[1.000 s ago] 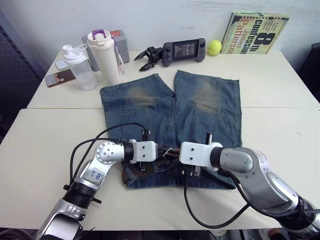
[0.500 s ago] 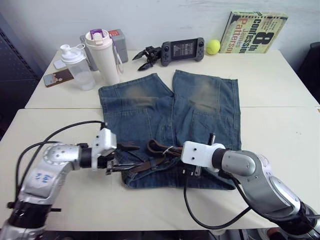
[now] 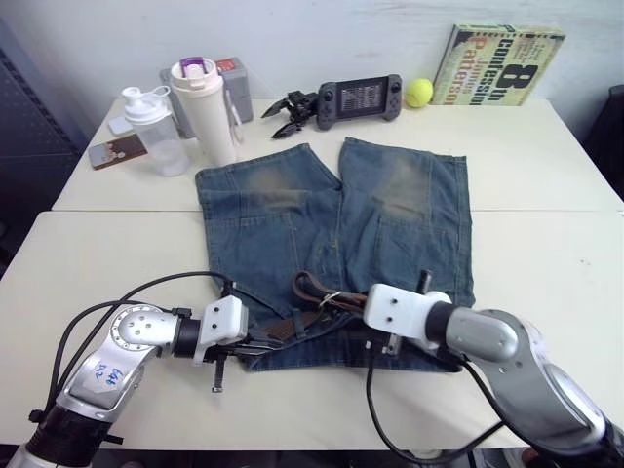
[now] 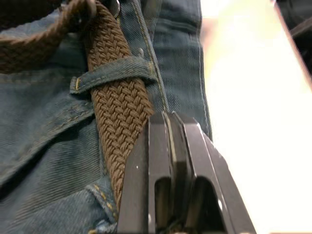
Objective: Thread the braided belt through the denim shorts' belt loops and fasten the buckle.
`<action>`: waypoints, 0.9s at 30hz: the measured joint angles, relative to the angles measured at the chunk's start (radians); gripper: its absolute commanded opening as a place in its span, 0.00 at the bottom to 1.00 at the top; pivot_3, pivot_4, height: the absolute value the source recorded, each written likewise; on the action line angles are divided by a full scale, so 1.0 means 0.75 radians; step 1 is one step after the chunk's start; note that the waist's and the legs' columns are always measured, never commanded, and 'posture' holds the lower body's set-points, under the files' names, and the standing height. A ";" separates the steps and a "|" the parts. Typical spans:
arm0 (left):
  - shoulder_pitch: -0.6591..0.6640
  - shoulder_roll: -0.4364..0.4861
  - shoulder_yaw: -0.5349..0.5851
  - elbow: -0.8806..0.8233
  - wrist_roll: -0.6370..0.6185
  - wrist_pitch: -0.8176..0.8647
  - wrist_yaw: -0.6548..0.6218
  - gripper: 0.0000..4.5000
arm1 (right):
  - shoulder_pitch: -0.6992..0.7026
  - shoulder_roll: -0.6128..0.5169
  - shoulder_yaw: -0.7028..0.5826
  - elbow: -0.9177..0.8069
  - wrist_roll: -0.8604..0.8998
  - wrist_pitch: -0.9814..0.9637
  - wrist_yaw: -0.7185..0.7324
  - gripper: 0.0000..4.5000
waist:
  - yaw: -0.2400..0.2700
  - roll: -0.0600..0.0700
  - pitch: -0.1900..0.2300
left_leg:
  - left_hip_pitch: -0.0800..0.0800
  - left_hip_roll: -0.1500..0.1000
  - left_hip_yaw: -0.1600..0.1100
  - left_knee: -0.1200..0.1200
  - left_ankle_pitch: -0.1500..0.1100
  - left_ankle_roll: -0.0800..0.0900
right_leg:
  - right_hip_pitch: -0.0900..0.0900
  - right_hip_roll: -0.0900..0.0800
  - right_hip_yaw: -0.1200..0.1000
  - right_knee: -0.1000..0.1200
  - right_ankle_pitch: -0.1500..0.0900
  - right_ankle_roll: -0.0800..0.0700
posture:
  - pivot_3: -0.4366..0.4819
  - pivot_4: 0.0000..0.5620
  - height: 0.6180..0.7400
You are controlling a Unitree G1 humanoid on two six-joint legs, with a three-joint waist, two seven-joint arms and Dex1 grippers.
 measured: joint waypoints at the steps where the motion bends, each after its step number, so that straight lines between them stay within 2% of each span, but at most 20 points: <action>1: -0.002 0.000 -0.010 0.021 0.013 -0.046 0.004 0.01 | 0.098 -0.017 -0.082 -0.029 0.021 -0.058 0.002 0.00 | 0.004 0.002 -0.001 | 0.001 -0.001 0.000 0.000 0.000 0.001 | 0.002 -0.001 0.000 -0.001 0.000 0.000 | 0.48 0.27 0.99; 4: -0.006 0.000 -0.027 0.052 0.027 -0.109 0.013 0.01 | 0.464 -0.106 -0.370 -0.021 0.057 -0.302 0.024 0.00 | 0.009 0.004 -0.002 | 0.011 -0.002 0.000 -0.004 -0.003 0.007 | 0.015 0.000 0.000 -0.008 0.000 0.001 | 0.48 0.27 0.99; 6: 0.004 0.001 -0.028 0.074 0.028 -0.121 0.015 0.01 | 0.642 -0.116 -0.527 0.016 0.067 -0.472 0.026 0.00 | 0.008 0.004 -0.005 | 0.031 -0.002 0.002 -0.015 -0.003 0.008 | 0.033 0.006 0.000 -0.017 0.000 0.001 | 0.48 0.27 0.99; 8: 0.006 0.001 -0.031 0.086 0.029 -0.127 0.016 0.01 | 0.774 -0.125 -0.685 0.094 0.070 -0.658 0.022 0.00 | 0.001 0.005 -0.005 | 0.047 -0.001 0.004 -0.021 -0.005 0.009 | 0.049 0.010 0.003 -0.023 -0.001 0.001 | 0.48 0.27 0.99; 11: 0.005 0.001 -0.040 0.090 0.032 -0.140 0.018 0.01 | 0.893 -0.128 -0.886 0.233 0.071 -0.886 0.005 0.00 | -0.004 0.007 -0.006 | 0.047 0.001 0.004 -0.021 -0.005 0.009 | 0.050 0.011 0.004 -0.024 -0.001 0.001 | 0.48 0.27 0.99; 16: 0.004 0.000 -0.054 0.090 0.036 -0.167 0.037 0.01 | 0.861 -0.130 -0.940 0.377 0.050 -1.015 -0.048 0.00 | 0.003 0.007 -0.006 | 0.045 0.001 0.003 -0.019 -0.005 0.010 | 0.049 0.010 0.004 -0.024 0.000 0.001 | 0.48 0.27 0.99; 20: 0.002 0.000 -0.060 0.090 0.037 -0.172 0.044 0.01 | 0.816 -0.127 -0.938 0.406 0.051 -1.059 -0.064 0.00 | 0.009 0.009 -0.006 | 0.045 0.001 0.003 -0.020 -0.005 0.010 | 0.049 0.010 0.004 -0.025 0.000 0.001 | 0.48 0.27 0.99; 26: -0.002 -0.004 -0.060 0.095 0.040 -0.197 0.070 0.01 | 0.810 -0.120 -0.853 0.427 0.026 -1.093 -0.065 0.00 | 0.016 0.009 -0.005 | 0.045 0.001 0.003 -0.020 -0.005 0.010 | 0.048 0.010 0.004 -0.025 0.000 0.001 | 0.48 0.27 0.99; 27: -0.002 -0.006 -0.056 0.096 0.040 -0.198 0.075 0.00 | 0.806 -0.113 -0.827 0.424 0.024 -1.076 -0.063 0.10 | 0.016 0.009 -0.005 | 0.045 0.002 0.003 -0.020 -0.005 0.009 | 0.048 0.011 0.004 -0.024 0.000 0.001 | 0.48 0.27 0.99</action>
